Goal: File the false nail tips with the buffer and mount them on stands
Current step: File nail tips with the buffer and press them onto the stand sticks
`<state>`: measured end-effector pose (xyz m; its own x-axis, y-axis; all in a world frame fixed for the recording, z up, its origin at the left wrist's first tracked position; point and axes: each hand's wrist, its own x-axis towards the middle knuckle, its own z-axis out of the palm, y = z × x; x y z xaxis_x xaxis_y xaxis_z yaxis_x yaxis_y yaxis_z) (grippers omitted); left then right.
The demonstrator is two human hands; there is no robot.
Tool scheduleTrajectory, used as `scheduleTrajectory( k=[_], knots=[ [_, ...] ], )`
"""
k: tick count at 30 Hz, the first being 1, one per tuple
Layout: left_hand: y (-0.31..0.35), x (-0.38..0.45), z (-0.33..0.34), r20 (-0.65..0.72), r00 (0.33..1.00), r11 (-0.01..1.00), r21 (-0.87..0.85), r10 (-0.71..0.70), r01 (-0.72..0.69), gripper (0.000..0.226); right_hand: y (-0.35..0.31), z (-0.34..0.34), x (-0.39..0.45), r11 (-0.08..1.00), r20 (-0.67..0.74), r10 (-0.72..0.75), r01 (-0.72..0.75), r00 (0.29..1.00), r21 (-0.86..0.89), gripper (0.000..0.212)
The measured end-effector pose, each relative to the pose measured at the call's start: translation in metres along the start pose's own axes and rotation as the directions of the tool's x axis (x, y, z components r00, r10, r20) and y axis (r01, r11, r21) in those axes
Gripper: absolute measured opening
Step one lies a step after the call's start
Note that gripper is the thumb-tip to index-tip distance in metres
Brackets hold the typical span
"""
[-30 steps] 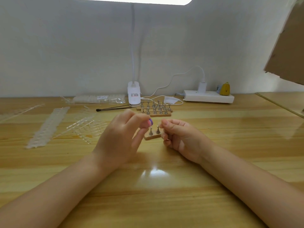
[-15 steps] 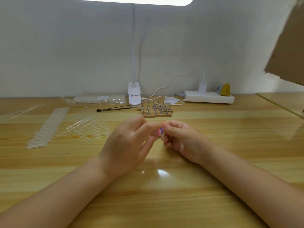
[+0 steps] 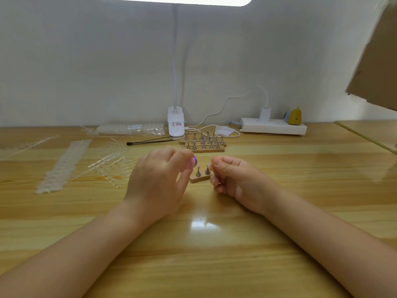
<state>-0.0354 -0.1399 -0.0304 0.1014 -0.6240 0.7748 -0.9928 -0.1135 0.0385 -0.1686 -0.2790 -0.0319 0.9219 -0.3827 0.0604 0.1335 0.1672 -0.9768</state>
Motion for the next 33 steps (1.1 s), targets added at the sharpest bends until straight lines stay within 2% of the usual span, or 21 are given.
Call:
scheduleTrajectory(
  k=[2,4,7,9,10,12,14,17,19,21,24,30,33],
  knots=[
    [-0.002,0.002,-0.003,0.003,0.996,0.995,0.049,-0.084,0.084,0.016,0.000,0.000,0.001,1.000,-0.025,0.002,-0.002,1.000,0.006,0.016],
    [-0.002,0.004,-0.004,0.065,0.983,0.978,0.130,-0.173,0.163,0.019,0.001,0.000,0.002,1.000,-0.052,0.007,-0.006,0.999,0.027,0.017],
    [-0.005,0.003,0.000,0.297,0.887,0.917,0.299,-0.353,0.265,0.027,0.002,0.001,0.004,0.999,-0.072,0.004,-0.001,0.997,0.043,0.019],
    [-0.007,0.001,0.002,0.347,0.844,0.895,0.333,-0.408,0.296,0.039,0.003,0.001,0.004,1.000,-0.078,-0.001,0.002,0.997,0.020,0.024],
    [-0.006,0.002,0.001,0.333,0.855,0.903,0.307,-0.398,0.300,0.045,0.004,0.001,0.005,1.000,-0.078,-0.005,0.005,0.997,0.007,0.027],
    [-0.002,0.004,-0.001,0.235,0.920,0.950,0.071,-0.313,0.305,0.045,0.005,0.001,0.006,1.000,-0.083,-0.010,0.009,0.996,-0.008,0.030],
    [0.004,0.005,-0.005,0.157,0.958,0.938,-0.216,-0.240,0.270,0.031,0.005,0.002,0.006,1.000,-0.085,-0.013,0.011,0.996,-0.018,0.029],
    [0.013,0.003,-0.003,0.062,0.975,0.901,-0.372,-0.214,0.221,0.004,0.005,0.002,0.005,0.999,-0.069,-0.019,0.017,0.997,-0.033,0.028],
    [0.015,0.001,-0.002,0.052,0.974,0.882,-0.415,-0.223,0.224,0.018,0.004,0.002,0.004,0.999,-0.065,-0.016,0.013,0.998,-0.048,0.029],
    [0.016,0.000,-0.002,0.104,0.971,0.855,-0.460,-0.215,0.238,0.031,0.005,0.002,0.004,0.998,-0.063,-0.014,0.009,0.998,-0.069,0.030],
    [0.017,0.000,0.000,0.183,0.968,0.826,-0.510,-0.171,0.242,0.024,0.005,0.002,0.004,0.989,-0.044,-0.025,0.018,0.999,-0.147,0.034],
    [0.016,-0.001,0.003,0.195,0.960,0.799,-0.534,-0.201,0.276,0.023,0.006,0.002,0.003,0.986,-0.055,-0.025,0.015,0.998,-0.166,0.038],
    [0.015,-0.003,0.005,0.181,0.953,0.807,-0.508,-0.241,0.301,0.023,0.007,0.004,0.003,0.973,-0.112,-0.041,0.015,0.993,-0.229,0.042]
  ],
)
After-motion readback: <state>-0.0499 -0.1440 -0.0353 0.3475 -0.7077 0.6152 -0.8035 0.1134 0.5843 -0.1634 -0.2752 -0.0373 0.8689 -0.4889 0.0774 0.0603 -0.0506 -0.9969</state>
